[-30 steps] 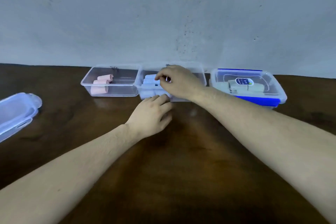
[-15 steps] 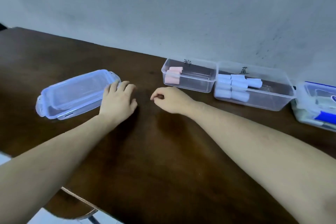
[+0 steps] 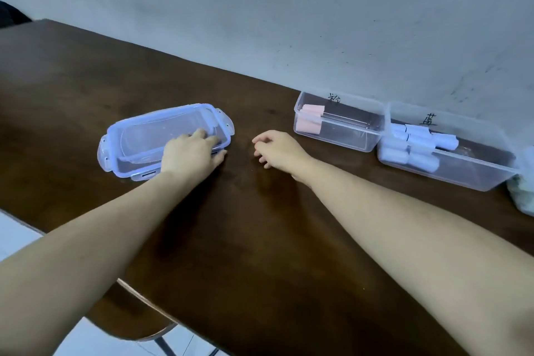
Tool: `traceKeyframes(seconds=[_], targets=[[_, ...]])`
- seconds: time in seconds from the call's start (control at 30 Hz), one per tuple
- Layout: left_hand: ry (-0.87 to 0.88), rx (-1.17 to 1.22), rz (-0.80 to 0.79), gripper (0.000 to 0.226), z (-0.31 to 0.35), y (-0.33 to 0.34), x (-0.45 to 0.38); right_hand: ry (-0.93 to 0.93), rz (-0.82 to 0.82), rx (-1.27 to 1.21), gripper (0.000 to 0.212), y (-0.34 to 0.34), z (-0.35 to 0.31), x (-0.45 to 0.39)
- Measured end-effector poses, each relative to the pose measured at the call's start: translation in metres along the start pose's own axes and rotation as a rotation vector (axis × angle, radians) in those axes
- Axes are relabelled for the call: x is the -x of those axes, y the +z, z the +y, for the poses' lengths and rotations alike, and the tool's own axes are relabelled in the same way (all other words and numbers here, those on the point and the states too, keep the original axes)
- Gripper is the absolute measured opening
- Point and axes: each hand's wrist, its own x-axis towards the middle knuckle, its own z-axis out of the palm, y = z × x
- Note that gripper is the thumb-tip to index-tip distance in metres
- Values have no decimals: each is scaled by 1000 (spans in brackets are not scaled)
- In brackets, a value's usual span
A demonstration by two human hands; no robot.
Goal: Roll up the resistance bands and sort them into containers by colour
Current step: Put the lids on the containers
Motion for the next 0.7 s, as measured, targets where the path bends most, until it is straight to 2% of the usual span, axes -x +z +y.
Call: traceKeyframes(seconds=[0.17, 0.3, 0.4, 0.5, 0.6, 0.7], targets=[[221, -131, 43, 39, 13, -12, 9, 170, -7, -315, 35, 4, -8, -6], [299, -60, 201, 41, 19, -6, 21, 276, -123, -534, 49, 1, -10, -7], [383, 110, 404, 30, 33, -3, 29, 322, -140, -658, 40, -2, -7, -1], [436, 233, 576, 24, 54, -15, 30, 341, -32, -715, 31, -10, 0, 5], [464, 367, 621, 16, 73, -30, 29, 289, 37, -726, 16, -27, 7, 14], [409, 451, 593, 26, 86, -46, 32, 221, 73, -706, 16, -52, 15, 30]])
